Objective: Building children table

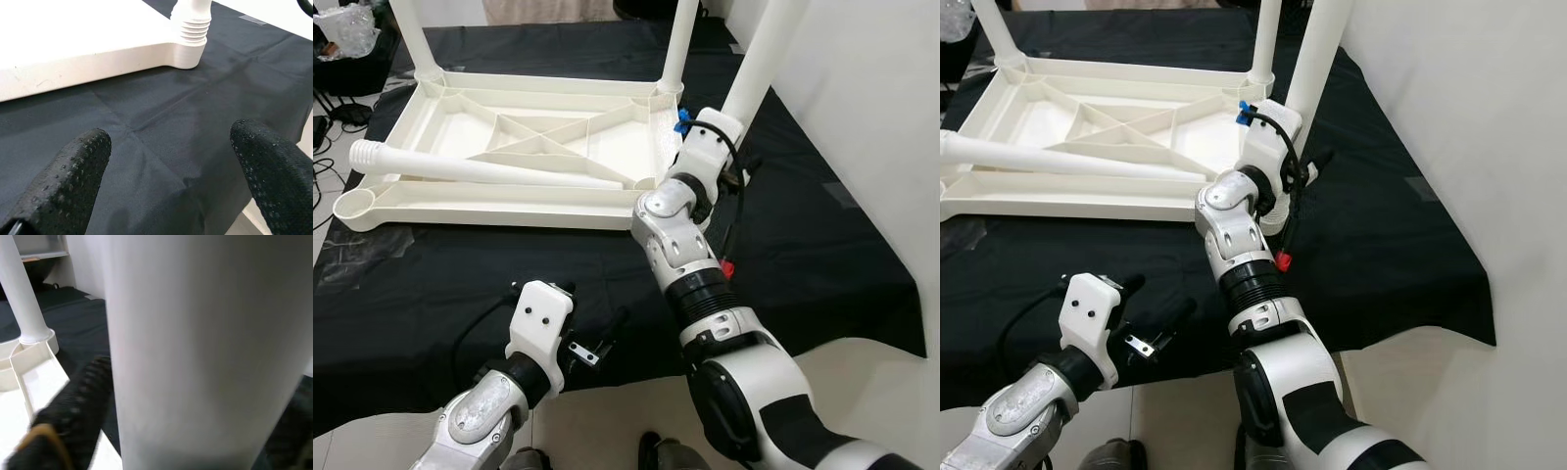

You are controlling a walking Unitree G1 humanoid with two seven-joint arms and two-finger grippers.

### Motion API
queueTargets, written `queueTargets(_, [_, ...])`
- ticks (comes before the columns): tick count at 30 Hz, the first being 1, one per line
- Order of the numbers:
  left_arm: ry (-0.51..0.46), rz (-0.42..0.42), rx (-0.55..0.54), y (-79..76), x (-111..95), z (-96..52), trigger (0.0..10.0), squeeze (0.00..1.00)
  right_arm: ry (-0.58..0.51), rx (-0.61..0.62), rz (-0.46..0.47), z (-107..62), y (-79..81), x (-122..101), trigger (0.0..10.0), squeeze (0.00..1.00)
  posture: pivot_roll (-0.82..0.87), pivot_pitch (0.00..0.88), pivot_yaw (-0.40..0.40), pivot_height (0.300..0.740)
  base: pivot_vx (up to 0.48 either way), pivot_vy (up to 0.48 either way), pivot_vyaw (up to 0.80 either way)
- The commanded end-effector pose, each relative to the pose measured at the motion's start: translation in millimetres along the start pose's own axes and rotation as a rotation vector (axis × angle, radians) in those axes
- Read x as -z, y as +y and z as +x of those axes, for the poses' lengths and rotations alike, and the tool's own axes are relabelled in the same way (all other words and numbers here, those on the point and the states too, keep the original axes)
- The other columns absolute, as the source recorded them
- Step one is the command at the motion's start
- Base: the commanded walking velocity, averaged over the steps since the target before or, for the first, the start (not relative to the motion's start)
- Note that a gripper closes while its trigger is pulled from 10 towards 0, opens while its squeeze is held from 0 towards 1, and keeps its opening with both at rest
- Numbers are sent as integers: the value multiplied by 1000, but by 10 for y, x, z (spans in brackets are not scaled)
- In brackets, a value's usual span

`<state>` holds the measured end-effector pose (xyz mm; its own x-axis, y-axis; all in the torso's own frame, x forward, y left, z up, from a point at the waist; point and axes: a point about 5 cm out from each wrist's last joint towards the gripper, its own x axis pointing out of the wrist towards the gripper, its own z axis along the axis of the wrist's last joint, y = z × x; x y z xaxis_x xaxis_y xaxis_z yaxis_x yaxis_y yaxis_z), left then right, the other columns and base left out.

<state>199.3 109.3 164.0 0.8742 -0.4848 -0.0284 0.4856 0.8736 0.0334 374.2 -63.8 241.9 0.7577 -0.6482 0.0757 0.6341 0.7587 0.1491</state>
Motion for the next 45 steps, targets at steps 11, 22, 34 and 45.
queueTargets(11, [6,19,-1,24,13,-10,10000,0,58,-97,31,-267,39,168,10000,0,84,170,-65,740,0,0,0])
queueTargets(22, [3,24,-1,41,15,-1,10000,0,43,-131,44,-243,-149,171,10000,0,78,160,-60,740,0,0,0])
queueTargets(34, [-3,33,-3,40,14,-2,10000,0,69,-293,100,-251,-299,208,10000,0,77,137,-57,740,0,0,0])
queueTargets(45, [-9,37,-3,45,16,2,10000,0,63,-436,131,-230,-396,184,10000,0,75,125,-56,740,0,0,0])
